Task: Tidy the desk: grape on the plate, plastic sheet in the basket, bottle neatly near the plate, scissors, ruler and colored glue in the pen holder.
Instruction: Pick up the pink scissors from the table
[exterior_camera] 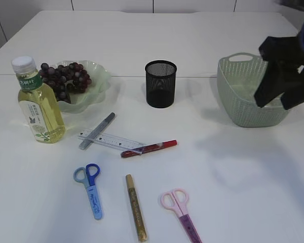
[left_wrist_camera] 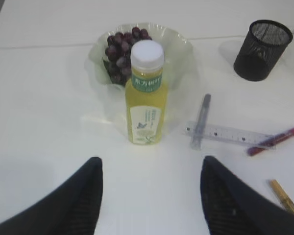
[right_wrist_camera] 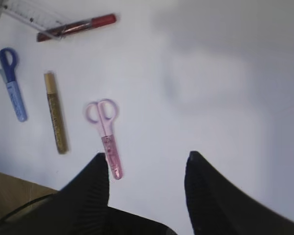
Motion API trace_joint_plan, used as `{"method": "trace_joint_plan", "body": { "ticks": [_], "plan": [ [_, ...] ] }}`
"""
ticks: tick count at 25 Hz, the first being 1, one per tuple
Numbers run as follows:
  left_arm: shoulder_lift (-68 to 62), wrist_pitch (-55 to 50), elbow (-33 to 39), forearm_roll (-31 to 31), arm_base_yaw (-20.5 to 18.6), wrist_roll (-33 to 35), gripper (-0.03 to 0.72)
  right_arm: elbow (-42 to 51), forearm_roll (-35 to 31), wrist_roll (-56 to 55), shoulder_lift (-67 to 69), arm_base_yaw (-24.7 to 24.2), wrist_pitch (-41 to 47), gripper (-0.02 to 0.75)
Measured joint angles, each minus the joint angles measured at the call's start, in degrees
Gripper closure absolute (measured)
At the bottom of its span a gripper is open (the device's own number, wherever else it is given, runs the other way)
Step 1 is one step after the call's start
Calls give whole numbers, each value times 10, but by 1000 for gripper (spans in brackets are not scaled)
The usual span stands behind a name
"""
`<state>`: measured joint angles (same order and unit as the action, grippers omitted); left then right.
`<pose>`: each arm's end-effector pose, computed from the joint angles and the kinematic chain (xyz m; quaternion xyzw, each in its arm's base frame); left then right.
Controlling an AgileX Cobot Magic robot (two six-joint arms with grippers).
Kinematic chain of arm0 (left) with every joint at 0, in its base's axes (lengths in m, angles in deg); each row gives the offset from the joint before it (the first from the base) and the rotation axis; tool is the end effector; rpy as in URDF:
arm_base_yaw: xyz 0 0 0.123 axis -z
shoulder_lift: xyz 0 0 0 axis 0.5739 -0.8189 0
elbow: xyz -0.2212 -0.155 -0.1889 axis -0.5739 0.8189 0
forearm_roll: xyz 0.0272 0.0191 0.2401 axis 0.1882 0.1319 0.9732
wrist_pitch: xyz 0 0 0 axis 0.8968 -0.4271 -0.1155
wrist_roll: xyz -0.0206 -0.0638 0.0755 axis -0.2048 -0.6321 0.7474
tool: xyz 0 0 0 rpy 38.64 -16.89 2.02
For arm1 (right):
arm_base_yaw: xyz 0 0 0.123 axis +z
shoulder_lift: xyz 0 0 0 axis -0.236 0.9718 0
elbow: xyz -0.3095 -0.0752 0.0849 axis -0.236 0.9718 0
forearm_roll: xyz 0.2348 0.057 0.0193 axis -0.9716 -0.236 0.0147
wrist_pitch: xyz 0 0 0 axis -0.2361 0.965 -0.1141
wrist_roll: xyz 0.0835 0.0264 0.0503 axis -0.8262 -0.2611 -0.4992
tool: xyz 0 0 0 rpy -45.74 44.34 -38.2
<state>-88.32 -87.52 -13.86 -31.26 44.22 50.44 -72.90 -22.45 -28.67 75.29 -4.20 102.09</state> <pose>0.1268 -0.0216 0.3654 0.0384 0.8760 -0.0620 0.4768 0.2629 0.0703 0.3682 -0.0544 0.9800 0.1464 0.1235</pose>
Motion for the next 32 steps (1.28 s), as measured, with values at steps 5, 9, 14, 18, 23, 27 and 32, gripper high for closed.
{"method": "trace_joint_plan", "body": {
  "ticks": [5, 9, 14, 18, 23, 27, 32],
  "plan": [
    [1, -151, -44, 19, 0, -59, 241, 0, 7, -37, 0, 74, 0, 333],
    [-3, -289, -46, 35, 0, -95, 242, 0, 39, -92, 0, 114, 0, 333],
    [-5, -360, -47, 37, 0, -108, 247, 0, 60, -144, 1, 150, 0, 333],
    [-5, -364, -47, 35, 0, -108, 251, 0, 68, -172, 23, 168, 0, 333],
    [-5, -364, -47, 29, 0, -109, 265, 7, 102, -211, 45, 208, -1, 333],
    [-5, -364, -47, 29, 0, -109, 273, 46, 110, -225, 47, 230, -2, 333],
    [-5, -364, -47, 28, 0, -109, 283, 86, 112, -177, 61, 237, -23, 333]
  ]
}}
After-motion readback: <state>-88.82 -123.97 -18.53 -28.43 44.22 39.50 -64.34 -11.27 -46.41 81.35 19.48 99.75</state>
